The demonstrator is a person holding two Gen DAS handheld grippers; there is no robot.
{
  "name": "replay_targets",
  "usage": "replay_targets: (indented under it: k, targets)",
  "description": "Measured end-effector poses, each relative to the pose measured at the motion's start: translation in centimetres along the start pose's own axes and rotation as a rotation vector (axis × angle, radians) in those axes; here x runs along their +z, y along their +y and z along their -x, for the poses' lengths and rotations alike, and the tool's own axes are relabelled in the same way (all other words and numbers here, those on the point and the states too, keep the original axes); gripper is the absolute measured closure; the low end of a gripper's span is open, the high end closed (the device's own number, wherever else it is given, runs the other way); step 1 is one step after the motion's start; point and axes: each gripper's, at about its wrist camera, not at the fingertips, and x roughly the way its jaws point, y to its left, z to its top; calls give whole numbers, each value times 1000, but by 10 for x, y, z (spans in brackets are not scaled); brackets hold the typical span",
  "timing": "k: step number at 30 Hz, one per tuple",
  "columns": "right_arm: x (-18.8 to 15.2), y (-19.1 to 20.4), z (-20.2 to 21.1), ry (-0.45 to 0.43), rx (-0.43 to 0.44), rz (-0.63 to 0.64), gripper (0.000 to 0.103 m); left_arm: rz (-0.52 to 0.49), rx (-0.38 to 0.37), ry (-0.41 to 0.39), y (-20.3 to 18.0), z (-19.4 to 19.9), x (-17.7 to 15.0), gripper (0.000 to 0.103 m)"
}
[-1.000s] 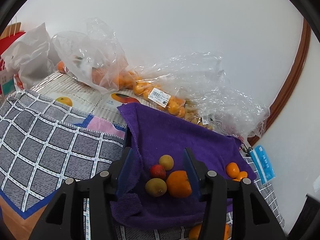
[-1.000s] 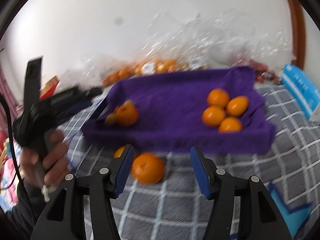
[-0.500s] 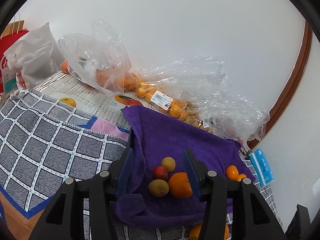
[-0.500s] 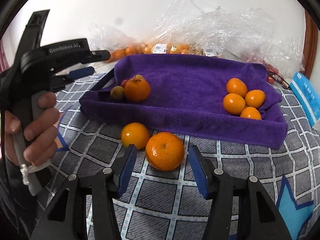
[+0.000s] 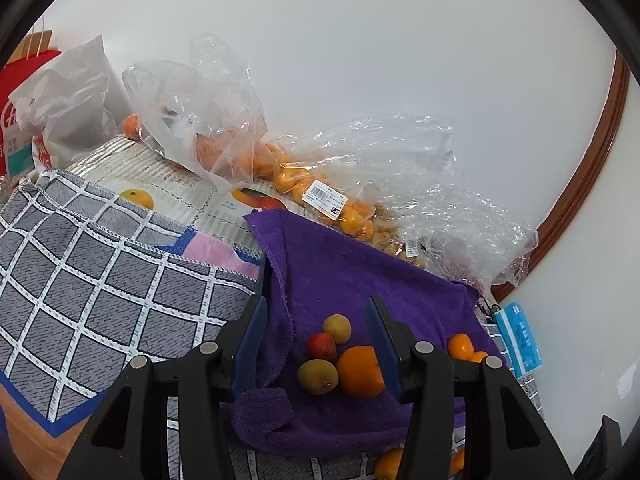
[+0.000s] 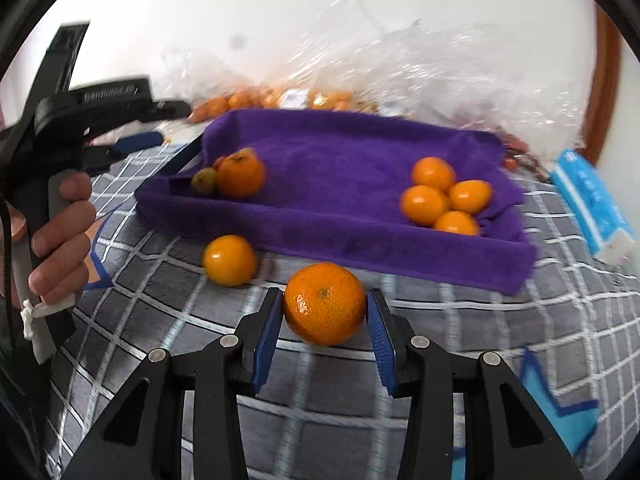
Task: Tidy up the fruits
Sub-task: 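Move right tool to a large orange on the bed and grasp it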
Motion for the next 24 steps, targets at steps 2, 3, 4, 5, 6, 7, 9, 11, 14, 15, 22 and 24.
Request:
replay_targets:
  k: [2,3,4,5,6,7,9,11,14,15,22,24]
  targets:
    - [-1,-11,6,-18,-22,-11,61,4,-12,0,0,1,-1,54]
    - [-2,-16,6,-20,-34,-17,61,2,-17,0,-2,2,-1,54]
    - [-3,-22,5,-14,-45,-26,61,-4,-19,-2,-3,3,-2,54]
    - [-4,-27,2,-1,-51,-38,61,-9,-18,-4,-4,3,-2,54]
    - [-5,-31,-3,17,-55,-54,61,-18,-17,-7,-6,4,-3,54]
    - [-7,-34,-7,33,-53,-70,61,-24,-15,-9,-8,4,-4,54]
    - [-9,-38,-15,61,-35,-87,60,-38,-9,-12,-10,5,-6,54]
    - [-7,-37,-15,53,-29,-84,60,-41,-10,-10,-11,4,-7,54]
    - [-4,-35,-21,66,-25,-69,60,-47,-9,-4,-12,3,-8,54]
    - [-4,-35,-24,77,-21,-69,60,-50,-9,-4,-12,3,-8,54]
    - [-6,-43,-23,62,12,-112,61,-74,-31,3,-21,5,-13,54]
    - [-7,-46,-21,49,23,-127,61,-94,-35,3,-25,6,-15,54]
